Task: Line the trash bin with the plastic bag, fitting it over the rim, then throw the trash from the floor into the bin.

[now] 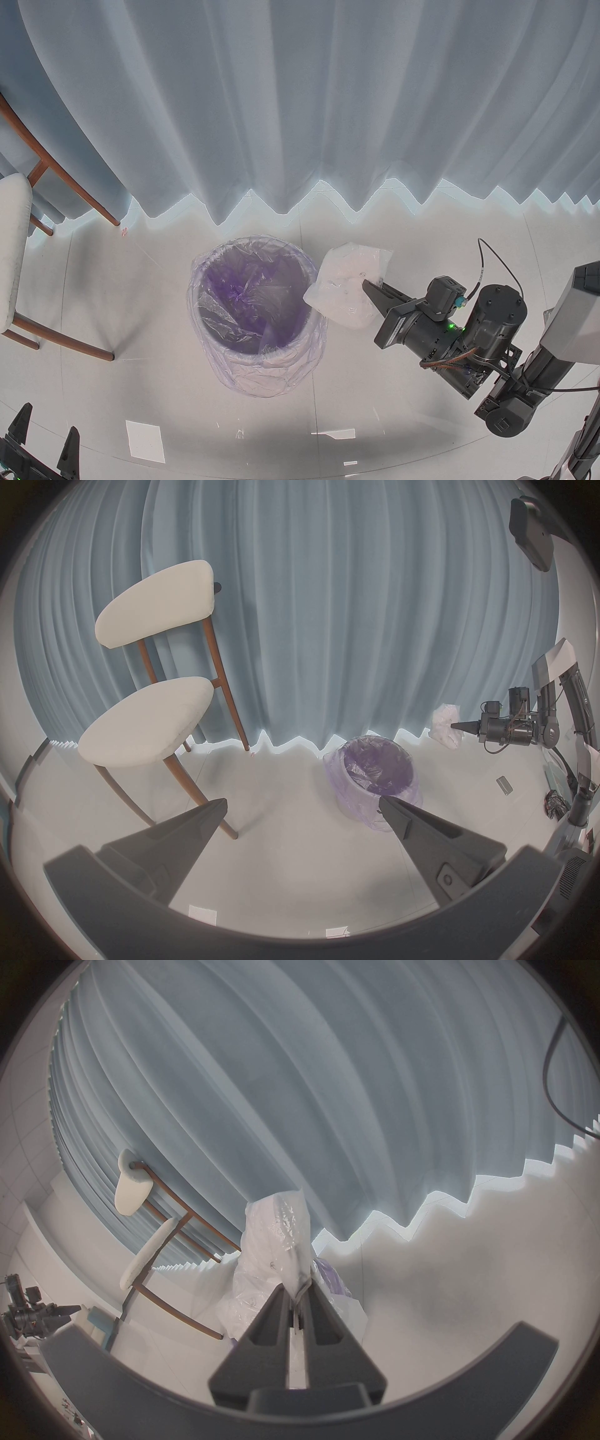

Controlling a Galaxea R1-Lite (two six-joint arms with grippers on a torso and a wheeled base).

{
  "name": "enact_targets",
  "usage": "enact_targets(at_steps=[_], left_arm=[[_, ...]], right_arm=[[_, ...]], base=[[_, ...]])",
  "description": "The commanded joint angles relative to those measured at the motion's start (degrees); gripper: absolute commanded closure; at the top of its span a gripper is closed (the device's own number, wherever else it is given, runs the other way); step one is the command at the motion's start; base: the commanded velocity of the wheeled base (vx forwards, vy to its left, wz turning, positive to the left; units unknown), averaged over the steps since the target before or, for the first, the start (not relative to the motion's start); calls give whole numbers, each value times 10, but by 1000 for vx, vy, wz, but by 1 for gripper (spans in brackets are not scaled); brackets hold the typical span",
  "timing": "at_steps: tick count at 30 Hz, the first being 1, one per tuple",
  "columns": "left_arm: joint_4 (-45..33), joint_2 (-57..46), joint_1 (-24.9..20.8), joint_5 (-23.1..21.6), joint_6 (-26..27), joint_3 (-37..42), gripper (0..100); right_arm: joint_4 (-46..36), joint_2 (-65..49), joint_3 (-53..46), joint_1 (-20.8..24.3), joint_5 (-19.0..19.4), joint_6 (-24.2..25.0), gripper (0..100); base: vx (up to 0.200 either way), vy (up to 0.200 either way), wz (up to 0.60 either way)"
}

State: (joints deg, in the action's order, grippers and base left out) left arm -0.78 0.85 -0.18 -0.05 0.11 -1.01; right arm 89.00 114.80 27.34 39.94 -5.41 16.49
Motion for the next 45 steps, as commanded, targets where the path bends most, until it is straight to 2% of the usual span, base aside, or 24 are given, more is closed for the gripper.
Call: enact_targets(at_steps=[1,9,18,24,37,43,44,45], left_arm=[[0,-9,0,0,-1,8,0],[0,-9,0,2,-10,7,0],[0,-9,0,3,-10,7,0],[0,-9,0,5,-10,8,0],[0,-9,0,5,-9,7,0],[0,-9,0,5,-9,7,0],[0,-9,0,5,-9,7,0],[0,-9,0,5,-9,7,0]], right_arm=[[7,17,1,-5,-1,-2,100],[6,60,33,-15,0,-1,100],[-16,124,158,-21,1,-1,100],[-31,144,176,-11,1,-1,100],[-30,236,228,-6,1,-2,100],[-31,241,260,-8,0,-3,100],[-31,241,260,-8,0,-3,0],[-29,241,257,-7,0,-3,0]], base=[[0,0,0],[0,0,0],[0,200,0],[0,200,0],[0,0,0],[0,0,0],[0,0,0],[0,0,0]])
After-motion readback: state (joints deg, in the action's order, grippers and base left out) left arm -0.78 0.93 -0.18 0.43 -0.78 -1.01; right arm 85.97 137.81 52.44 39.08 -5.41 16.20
